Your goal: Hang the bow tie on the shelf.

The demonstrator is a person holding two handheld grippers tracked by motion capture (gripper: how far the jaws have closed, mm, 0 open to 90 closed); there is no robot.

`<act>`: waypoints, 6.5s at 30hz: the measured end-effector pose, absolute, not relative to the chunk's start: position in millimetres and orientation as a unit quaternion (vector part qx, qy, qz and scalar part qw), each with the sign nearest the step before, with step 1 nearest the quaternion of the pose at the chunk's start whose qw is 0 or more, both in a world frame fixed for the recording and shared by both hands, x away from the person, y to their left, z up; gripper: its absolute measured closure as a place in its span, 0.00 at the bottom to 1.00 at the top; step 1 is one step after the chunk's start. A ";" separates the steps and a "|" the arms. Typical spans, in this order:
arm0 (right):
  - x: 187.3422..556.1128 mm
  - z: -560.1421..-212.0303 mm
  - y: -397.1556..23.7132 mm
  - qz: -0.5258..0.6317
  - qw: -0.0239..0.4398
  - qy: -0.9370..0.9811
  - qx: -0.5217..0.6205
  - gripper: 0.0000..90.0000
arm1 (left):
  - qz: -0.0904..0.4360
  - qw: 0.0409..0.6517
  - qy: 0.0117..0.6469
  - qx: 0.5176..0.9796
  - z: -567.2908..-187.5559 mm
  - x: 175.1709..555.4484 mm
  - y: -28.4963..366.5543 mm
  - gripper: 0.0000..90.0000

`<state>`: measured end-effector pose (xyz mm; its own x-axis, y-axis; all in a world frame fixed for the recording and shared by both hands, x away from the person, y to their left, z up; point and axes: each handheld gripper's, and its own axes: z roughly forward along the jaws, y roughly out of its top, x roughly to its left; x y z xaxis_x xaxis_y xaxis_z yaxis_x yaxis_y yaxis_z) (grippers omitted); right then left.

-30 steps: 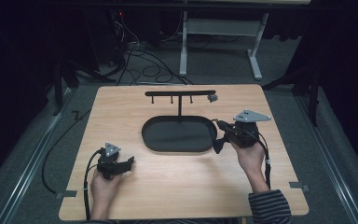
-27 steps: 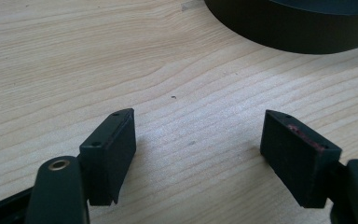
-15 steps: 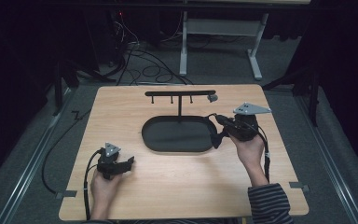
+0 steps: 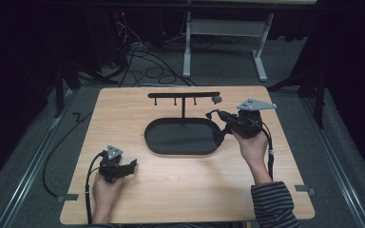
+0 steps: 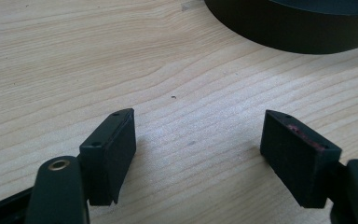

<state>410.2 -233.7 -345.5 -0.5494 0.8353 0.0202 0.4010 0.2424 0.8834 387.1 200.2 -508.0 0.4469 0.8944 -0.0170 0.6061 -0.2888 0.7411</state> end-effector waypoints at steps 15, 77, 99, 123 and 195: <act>430.1 -337.1 -229.5 0.453 0.246 0.745 0.422 1.00 | 0.206 0.348 0.482 0.777 -507.8 387.0 200.3 0.30; 471.4 -351.2 -228.4 0.419 0.251 0.736 0.469 0.95 | 0.206 0.350 0.483 0.776 -507.9 387.0 200.2 0.30; 452.3 -341.8 -241.9 0.467 0.235 0.720 0.457 0.81 | 0.206 0.350 0.482 0.776 -508.1 386.1 199.8 0.30; 416.7 -340.6 -276.9 0.483 0.242 0.705 0.460 0.74 | 0.205 0.350 0.482 0.777 -508.1 386.2 199.9 0.30; 328.6 -381.0 -335.1 0.492 0.243 0.675 0.493 0.71 | 0.205 0.351 0.482 0.776 -508.1 386.2 199.9 0.30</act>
